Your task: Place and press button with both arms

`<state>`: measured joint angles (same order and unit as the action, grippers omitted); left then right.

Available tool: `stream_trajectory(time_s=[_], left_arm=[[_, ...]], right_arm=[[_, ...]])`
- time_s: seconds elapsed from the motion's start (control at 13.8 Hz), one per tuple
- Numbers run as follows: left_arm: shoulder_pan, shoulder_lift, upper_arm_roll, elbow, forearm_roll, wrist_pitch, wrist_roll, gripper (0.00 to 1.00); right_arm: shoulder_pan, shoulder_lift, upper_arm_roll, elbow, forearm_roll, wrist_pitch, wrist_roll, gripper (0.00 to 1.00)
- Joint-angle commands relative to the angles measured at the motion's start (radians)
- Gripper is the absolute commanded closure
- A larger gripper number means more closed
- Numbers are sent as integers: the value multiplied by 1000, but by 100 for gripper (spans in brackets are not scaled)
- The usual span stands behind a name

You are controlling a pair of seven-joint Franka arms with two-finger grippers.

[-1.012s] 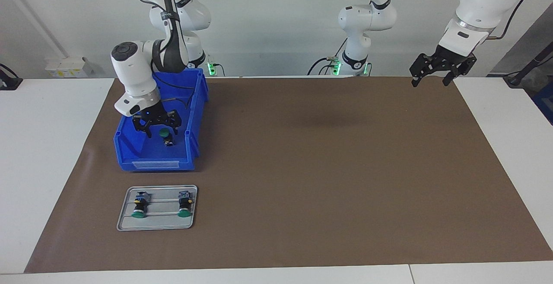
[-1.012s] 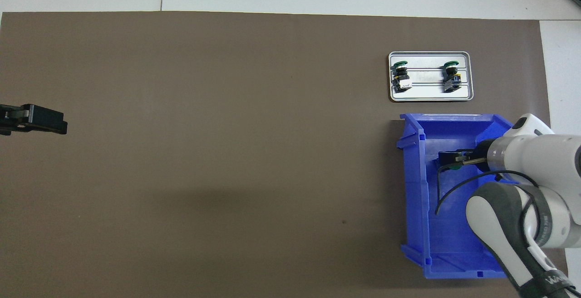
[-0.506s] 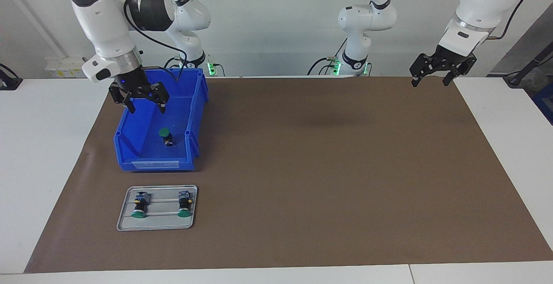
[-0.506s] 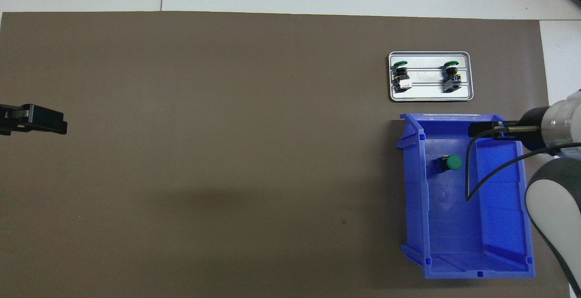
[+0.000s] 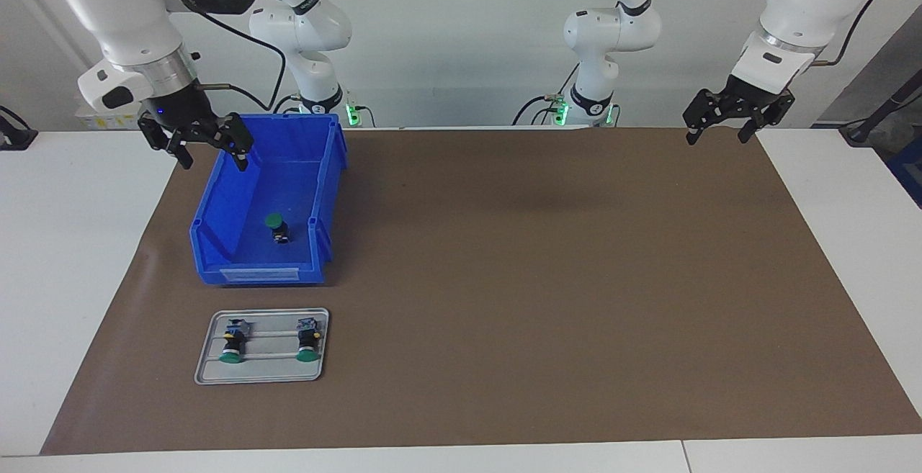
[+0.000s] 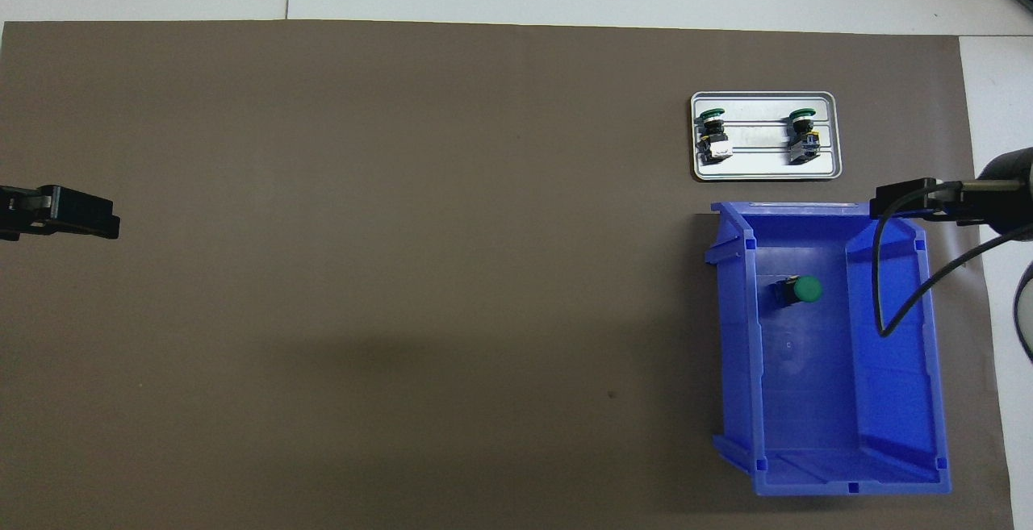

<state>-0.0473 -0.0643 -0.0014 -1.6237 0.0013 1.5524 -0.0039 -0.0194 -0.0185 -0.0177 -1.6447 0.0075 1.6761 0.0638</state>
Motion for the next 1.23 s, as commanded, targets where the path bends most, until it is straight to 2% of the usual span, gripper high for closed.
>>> stream_trajectory(time_s=[0.0, 0.14, 0.22, 0.29, 0.36, 0.43, 0.51, 0.8, 1.01, 1.16], left_arm=[[7, -14, -6, -18, 9, 0, -1, 0], [7, -14, -6, -18, 9, 0, -1, 0], [7, -14, -6, -18, 9, 0, -1, 0], [7, -14, -6, -18, 9, 0, -1, 0], [7, -14, -6, -18, 9, -2, -1, 0], [7, -14, -8, -18, 9, 0, -1, 0], [7, -14, -6, -18, 9, 0, -1, 0], [7, -14, -8, -18, 9, 0, -1, 0], [7, -14, -6, -18, 9, 0, -1, 0], [7, -14, -6, -18, 9, 0, -1, 0]], right_arm=[[5, 11, -1, 26, -23, -47, 19, 0], [21, -5, -21, 16, -23, -61, 21, 0], [89, -5, -84, 19, -23, -53, 18, 0], [166, -5, -184, 17, -20, -52, 14, 0], [159, -6, -183, 17, -20, -52, 16, 0], [78, -5, -98, 20, -18, -53, 13, 0], [49, -5, -49, 25, -20, -58, 14, 0], [82, -6, -68, 31, -23, -81, 16, 0], [84, 0, -70, 115, -24, -176, 11, 0], [87, -12, -68, 117, -27, -223, 13, 0]])
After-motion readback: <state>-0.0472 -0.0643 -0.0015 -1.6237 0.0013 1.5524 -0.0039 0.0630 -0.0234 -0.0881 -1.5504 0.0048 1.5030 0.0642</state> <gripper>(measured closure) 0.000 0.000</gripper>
